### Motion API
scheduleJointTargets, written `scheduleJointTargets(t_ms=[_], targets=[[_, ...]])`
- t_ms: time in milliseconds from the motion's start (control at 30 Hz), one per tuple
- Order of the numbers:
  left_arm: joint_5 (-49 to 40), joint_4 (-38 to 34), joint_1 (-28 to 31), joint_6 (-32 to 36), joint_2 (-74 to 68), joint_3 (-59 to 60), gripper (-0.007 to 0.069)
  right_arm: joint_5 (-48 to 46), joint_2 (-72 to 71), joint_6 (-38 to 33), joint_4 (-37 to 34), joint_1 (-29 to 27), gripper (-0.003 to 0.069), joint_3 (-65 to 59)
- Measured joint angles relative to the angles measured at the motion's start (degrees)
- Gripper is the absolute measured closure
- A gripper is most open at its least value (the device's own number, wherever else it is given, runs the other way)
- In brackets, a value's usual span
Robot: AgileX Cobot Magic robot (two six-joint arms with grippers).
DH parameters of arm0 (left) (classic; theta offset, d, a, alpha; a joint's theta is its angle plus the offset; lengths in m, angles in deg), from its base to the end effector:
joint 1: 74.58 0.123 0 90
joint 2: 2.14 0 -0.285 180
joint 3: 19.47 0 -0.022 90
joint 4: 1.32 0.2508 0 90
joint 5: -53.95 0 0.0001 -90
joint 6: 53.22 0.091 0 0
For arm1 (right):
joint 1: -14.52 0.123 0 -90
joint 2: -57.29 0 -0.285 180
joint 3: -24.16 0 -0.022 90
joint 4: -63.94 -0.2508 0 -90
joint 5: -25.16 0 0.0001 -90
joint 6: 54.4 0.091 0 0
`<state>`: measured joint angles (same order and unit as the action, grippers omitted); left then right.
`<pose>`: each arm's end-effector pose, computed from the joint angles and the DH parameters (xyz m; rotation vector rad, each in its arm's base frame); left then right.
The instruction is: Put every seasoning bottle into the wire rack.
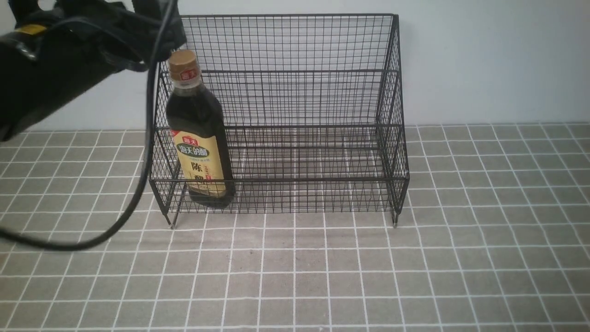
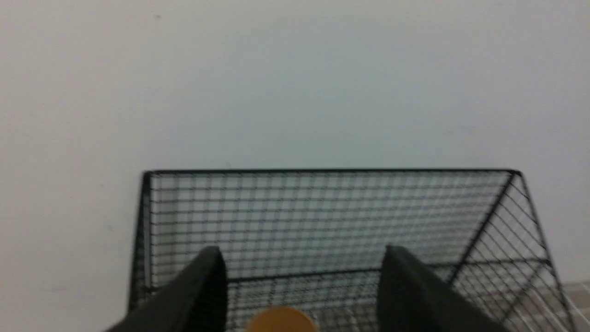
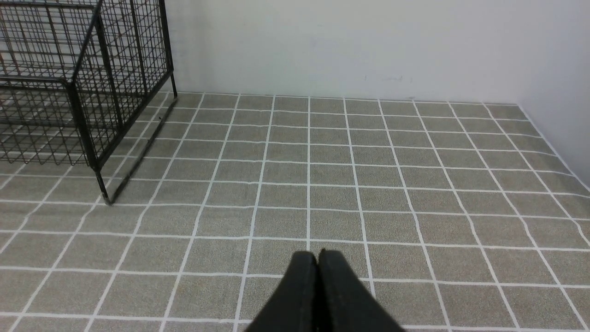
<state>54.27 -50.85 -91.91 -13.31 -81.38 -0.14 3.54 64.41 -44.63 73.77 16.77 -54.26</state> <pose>0.2751 -0.0855 0.3741 0.1131 1.7252 -0.3444 0.0526 -0.0037 0.1733 0.0170 1.8646 -0.0241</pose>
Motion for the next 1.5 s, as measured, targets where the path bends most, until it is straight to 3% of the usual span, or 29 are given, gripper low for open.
scheduleJointTargets(t_ms=[33,67,200,300,400,533,633,833,1067,1267,1500], targets=[[0.0,0.0,0.0,0.0,0.2,0.0,0.0292,0.0,0.0,0.0,0.0,0.0,0.0673,0.0],[-6.3,0.0,0.0,0.0,1.4,0.0,0.0407,0.0,0.0,0.0,0.0,0.0,0.0673,0.0],[-22.3,2.0,0.4,0.0,3.3,0.0,0.0596,0.0,0.0,0.0,0.0,0.0,0.0673,0.0],[-35.5,6.6,1.9,-1.4,3.1,0.0,0.0625,0.0,0.0,0.0,-0.1,0.0,0.0673,0.0],[-41.8,13.1,4.3,-4.8,1.7,0.0,0.0631,0.0,0.0,0.0,-0.1,0.0,0.0673,0.0],[-40.0,16.2,8.0,-10.7,-2.4,0.0,0.0631,0.0,0.0,0.0,-0.1,0.0,0.0673,0.0],[-36.9,15.2,8.6,-10.7,-6.0,-0.1,0.0631,0.0,0.0,0.0,-0.1,0.0,0.0673,0.0],[-31.5,8.9,8.5,-1.3,-12.6,-0.1,0.0631,0.0,0.0,0.0,-0.1,0.0,0.0673,0.0],[-25.0,-3.3,8.5,12.2,-18.4,-0.2,0.0631,0.0,0.0,0.0,-0.1,0.0,0.0673,0.0],[-23.2,-8.6,8.5,17.4,-20.6,-0.2,0.0631,0.0,0.0,0.0,-0.1,0.0,0.0673,0.0],[-22.5,-12.3,8.5,18.1,-21.0,-0.2,0.0631,0.0,0.0,0.0,-0.1,0.0,0.0673,0.0]])
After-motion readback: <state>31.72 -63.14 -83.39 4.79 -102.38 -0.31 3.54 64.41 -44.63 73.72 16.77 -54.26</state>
